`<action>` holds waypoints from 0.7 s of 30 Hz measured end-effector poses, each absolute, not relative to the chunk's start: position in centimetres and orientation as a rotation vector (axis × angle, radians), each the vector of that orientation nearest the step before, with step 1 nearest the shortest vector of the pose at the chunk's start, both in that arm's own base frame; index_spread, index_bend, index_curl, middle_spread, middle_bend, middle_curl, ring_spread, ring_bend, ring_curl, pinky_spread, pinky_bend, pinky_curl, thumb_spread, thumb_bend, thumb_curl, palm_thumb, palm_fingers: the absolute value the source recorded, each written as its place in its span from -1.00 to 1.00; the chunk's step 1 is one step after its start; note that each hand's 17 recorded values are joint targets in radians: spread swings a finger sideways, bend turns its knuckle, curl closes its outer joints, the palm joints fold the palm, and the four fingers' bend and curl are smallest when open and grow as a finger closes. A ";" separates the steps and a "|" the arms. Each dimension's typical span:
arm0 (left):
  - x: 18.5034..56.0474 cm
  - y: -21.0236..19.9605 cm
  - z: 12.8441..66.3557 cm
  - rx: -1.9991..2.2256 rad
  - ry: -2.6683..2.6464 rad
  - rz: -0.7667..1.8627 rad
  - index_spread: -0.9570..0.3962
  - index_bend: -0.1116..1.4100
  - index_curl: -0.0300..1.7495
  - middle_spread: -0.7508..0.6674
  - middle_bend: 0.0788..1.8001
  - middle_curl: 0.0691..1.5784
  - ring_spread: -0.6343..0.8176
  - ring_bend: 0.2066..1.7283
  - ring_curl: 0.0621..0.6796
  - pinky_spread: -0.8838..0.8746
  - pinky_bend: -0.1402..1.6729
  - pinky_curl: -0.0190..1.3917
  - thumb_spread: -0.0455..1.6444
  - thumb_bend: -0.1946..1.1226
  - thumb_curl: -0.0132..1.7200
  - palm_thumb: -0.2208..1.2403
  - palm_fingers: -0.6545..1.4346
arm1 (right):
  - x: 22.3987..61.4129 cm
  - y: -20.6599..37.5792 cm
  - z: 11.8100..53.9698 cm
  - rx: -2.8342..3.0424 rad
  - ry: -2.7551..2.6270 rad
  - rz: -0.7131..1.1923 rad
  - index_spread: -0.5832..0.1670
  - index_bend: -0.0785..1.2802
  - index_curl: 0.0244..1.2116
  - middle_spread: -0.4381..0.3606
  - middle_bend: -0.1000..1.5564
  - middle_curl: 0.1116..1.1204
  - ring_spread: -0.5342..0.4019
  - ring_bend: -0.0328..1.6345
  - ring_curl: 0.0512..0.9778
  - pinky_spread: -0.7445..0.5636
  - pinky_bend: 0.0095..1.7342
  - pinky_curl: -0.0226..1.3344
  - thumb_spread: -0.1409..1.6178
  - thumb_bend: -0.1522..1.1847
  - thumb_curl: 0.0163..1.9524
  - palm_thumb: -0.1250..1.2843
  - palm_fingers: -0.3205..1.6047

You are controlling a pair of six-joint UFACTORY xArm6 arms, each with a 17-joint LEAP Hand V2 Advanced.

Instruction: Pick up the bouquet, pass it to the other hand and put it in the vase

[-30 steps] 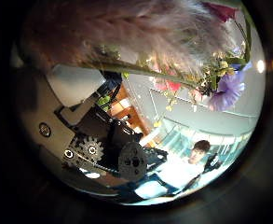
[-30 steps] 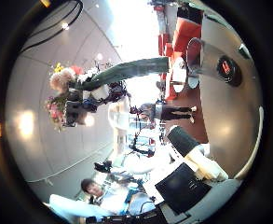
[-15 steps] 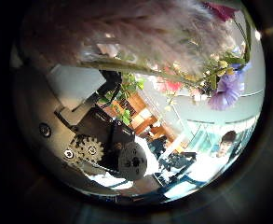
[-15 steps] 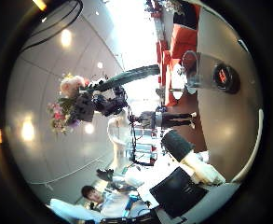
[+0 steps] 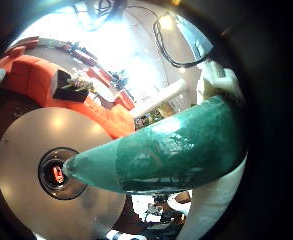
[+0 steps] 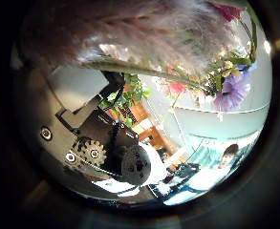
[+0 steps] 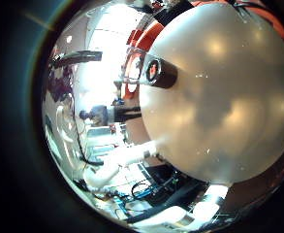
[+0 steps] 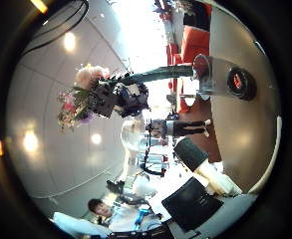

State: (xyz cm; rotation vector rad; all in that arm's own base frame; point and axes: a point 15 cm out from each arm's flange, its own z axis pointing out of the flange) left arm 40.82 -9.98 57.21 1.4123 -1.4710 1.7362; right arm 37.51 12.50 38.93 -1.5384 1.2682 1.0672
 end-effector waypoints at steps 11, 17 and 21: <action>42.1 -9.4 54.5 1.452 -1.408 1.679 -0.69 -0.06 0.60 -0.76 0.15 0.39 -0.66 0.79 0.71 -0.65 0.54 0.37 0.36 -0.55 0.16 0.81 0.59 | 37.8 12.4 38.5 -1.535 1.276 1.066 -0.16 -0.66 -0.62 0.43 -0.66 -0.65 0.62 -0.49 -0.56 0.78 -0.41 -0.48 0.29 -0.81 -0.46 0.26 -0.69; 42.8 -9.3 52.5 1.461 -1.363 1.619 -0.67 -0.22 0.58 -0.76 0.10 0.37 -0.68 0.72 0.63 -0.67 0.48 0.29 0.27 -0.80 0.04 0.53 0.48 | 37.9 12.4 38.4 -1.533 1.276 1.068 -0.16 -0.65 -0.61 0.43 -0.66 -0.65 0.61 -0.50 -0.56 0.78 -0.41 -0.49 0.29 -0.81 -0.47 0.26 -0.68; 42.1 -10.0 50.0 1.423 -1.367 1.514 -0.41 -0.60 0.45 -0.43 -0.33 0.22 -0.32 0.28 0.49 -0.30 -0.03 0.21 0.21 -0.89 -0.15 0.02 -0.68 | 37.8 12.4 38.3 -1.535 1.276 1.070 -0.16 -0.65 -0.60 0.43 -0.66 -0.65 0.61 -0.50 -0.56 0.79 -0.41 -0.49 0.29 -0.81 -0.47 0.27 -0.67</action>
